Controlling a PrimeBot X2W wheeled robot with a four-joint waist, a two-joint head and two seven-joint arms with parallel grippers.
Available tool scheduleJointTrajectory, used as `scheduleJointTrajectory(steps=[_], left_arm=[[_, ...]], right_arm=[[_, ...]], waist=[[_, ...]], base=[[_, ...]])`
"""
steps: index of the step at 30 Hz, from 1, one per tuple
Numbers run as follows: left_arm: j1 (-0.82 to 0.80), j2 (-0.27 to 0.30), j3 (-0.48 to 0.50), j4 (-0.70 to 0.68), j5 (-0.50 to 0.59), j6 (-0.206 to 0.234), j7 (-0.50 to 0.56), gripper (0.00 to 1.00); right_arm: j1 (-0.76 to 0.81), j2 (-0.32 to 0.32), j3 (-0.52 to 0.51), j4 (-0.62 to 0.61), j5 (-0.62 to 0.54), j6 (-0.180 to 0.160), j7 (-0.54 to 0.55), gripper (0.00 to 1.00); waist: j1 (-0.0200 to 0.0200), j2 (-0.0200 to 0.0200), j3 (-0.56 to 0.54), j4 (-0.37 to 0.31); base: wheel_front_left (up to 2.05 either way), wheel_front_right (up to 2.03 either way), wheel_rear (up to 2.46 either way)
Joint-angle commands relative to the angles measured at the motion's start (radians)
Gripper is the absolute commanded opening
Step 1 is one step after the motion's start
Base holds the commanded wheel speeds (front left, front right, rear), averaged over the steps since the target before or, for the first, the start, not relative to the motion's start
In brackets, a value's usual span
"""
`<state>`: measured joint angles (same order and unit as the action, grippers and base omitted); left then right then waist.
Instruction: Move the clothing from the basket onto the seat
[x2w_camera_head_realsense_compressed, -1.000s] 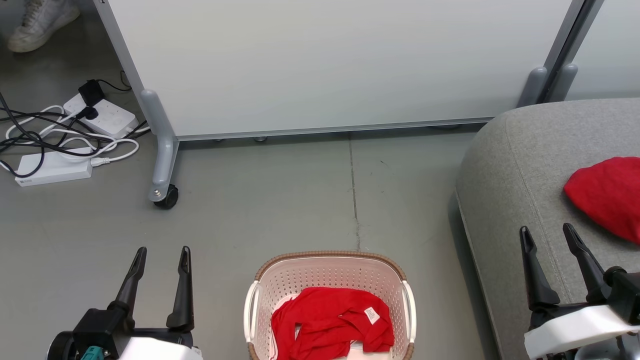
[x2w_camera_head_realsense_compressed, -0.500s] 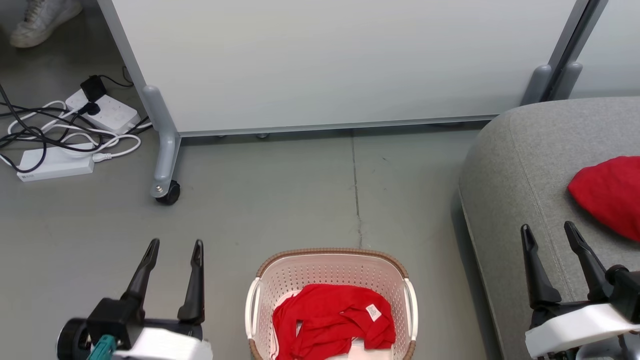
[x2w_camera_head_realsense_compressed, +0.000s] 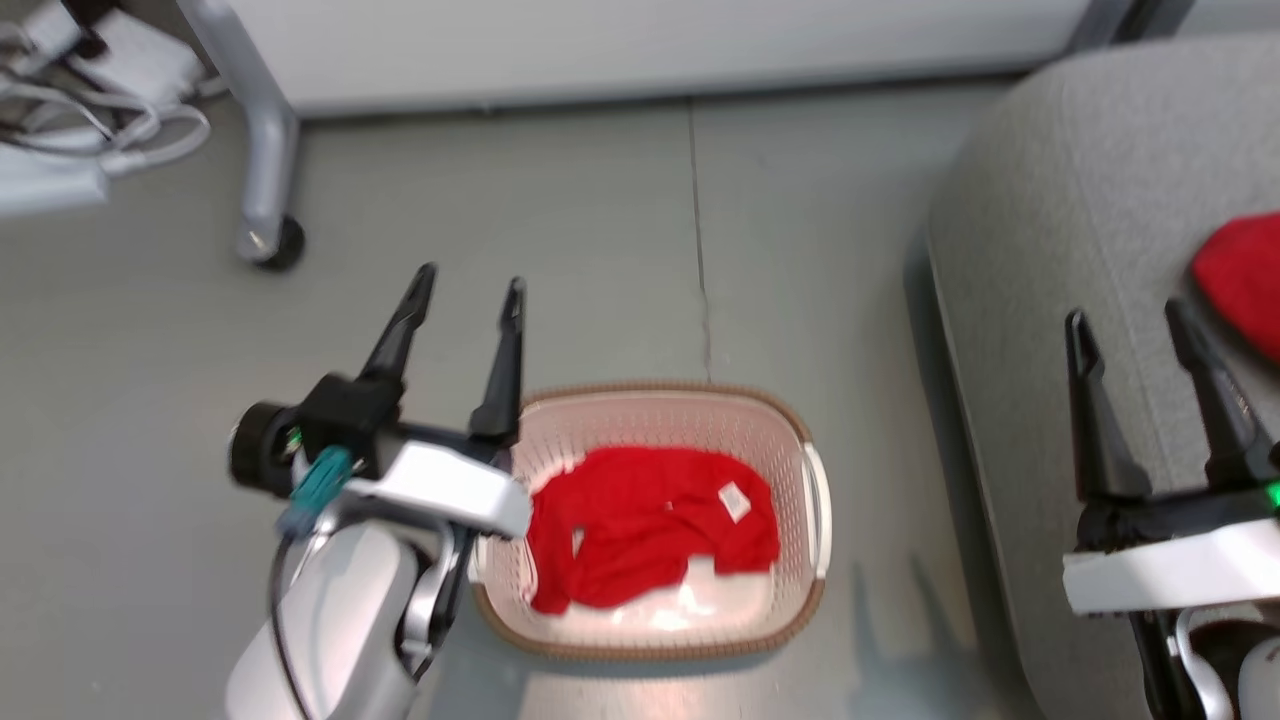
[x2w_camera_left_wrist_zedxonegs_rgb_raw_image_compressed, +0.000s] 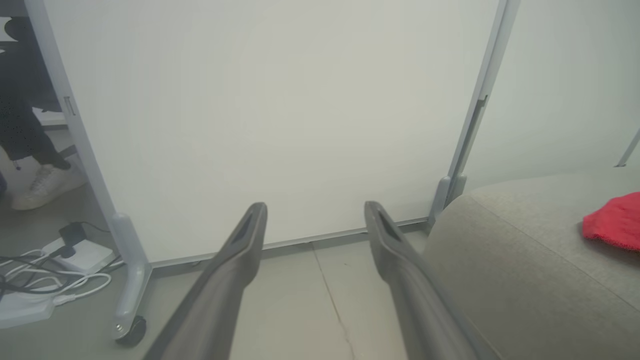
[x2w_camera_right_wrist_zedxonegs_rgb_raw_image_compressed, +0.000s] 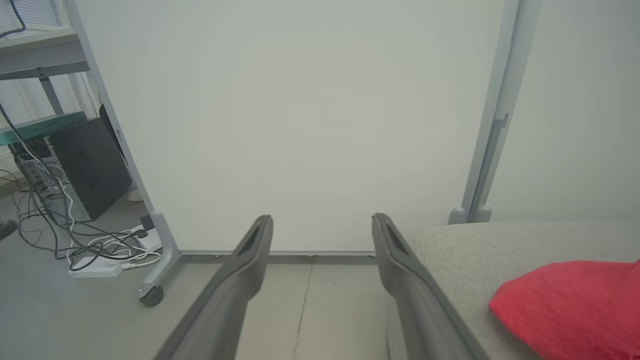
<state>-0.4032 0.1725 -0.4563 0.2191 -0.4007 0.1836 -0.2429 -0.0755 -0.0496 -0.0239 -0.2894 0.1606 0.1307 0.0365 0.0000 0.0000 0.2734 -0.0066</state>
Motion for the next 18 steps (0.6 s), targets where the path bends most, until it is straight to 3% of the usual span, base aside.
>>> scheduleJointTrajectory(steps=[1, 7, 13, 18], left_arm=[[-0.025, -0.003, -0.002, 0.017, 0.005, -0.007, -0.002, 1.0], [-0.21, -0.072, -0.054, 0.298, 0.011, -0.077, -0.008, 1.0], [-0.35, -0.094, -0.118, 0.548, 0.036, -0.139, 0.016, 1.0], [-0.447, -0.095, -0.163, 0.723, 0.075, -0.164, 0.055, 1.0]], right_arm=[[-0.017, -0.003, -0.002, -0.007, 0.005, 0.0, -0.006, 1.0], [-0.139, -0.003, 0.02, -0.025, 0.029, 0.0, -0.046, 1.0], [-0.22, -0.002, 0.017, -0.013, 0.063, 0.0, -0.106, 1.0], [-0.273, -0.002, 0.051, 0.023, 0.104, 0.0, -0.162, 1.0]], waist=[[0.0, 0.0, 0.132, -0.04], [0.0, 0.0, 0.361, -0.115], [0.0, 0.0, 0.511, -0.18], [0.0, 0.0, 0.614, -0.247]], base=[[0.0, 0.0, 0.0], [0.0, 0.0, 0.0], [0.0, 0.0, 0.0], [0.0, 0.0, 0.0]])
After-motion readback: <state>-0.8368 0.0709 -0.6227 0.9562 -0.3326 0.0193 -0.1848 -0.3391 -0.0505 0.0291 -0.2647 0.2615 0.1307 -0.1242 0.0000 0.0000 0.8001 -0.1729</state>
